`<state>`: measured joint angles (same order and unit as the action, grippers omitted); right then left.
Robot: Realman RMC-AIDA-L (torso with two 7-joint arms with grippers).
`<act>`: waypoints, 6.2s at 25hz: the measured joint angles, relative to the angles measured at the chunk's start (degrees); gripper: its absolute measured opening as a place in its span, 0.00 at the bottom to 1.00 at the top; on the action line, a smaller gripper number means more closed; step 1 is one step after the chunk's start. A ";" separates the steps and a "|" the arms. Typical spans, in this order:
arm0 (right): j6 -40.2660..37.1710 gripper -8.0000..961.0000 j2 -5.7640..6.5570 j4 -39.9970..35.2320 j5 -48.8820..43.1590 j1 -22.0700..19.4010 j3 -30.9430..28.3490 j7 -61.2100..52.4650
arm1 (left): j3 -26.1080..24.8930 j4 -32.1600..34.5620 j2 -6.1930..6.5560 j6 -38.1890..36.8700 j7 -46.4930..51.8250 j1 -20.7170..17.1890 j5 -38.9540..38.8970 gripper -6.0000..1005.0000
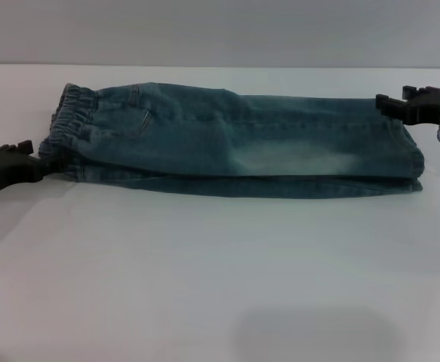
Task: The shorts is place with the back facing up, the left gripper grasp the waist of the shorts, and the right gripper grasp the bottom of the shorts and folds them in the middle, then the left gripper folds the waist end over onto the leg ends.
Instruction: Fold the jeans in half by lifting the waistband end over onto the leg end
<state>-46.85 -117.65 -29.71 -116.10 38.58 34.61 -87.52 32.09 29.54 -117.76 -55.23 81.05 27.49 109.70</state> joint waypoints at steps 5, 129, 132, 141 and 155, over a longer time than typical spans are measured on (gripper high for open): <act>-0.36 0.58 -0.03 -0.17 0.76 -0.14 0.07 -0.04 | 0.09 -0.54 0.04 0.58 -0.01 0.43 0.00 0.84; 2.45 0.57 -1.90 -0.18 44.61 10.63 64.58 -3.86 | 2.54 10.48 0.38 -29.51 3.97 11.84 -16.71 0.07; 3.86 0.57 -1.52 0.25 44.62 9.09 64.00 -3.87 | 2.96 10.31 0.29 -29.15 3.88 11.23 -16.71 0.07; 9.60 0.57 -1.22 -2.30 44.53 -2.02 48.11 5.53 | 7.24 10.76 0.14 -29.08 3.72 10.29 -16.71 0.07; 7.79 0.57 -1.08 -2.76 45.21 -9.16 21.25 13.28 | 18.34 9.28 -0.66 -23.54 3.62 11.38 -19.85 0.07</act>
<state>-39.06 -118.73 -32.47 -70.88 29.42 55.86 -74.24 50.44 38.82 -118.43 -78.77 84.66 38.87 89.85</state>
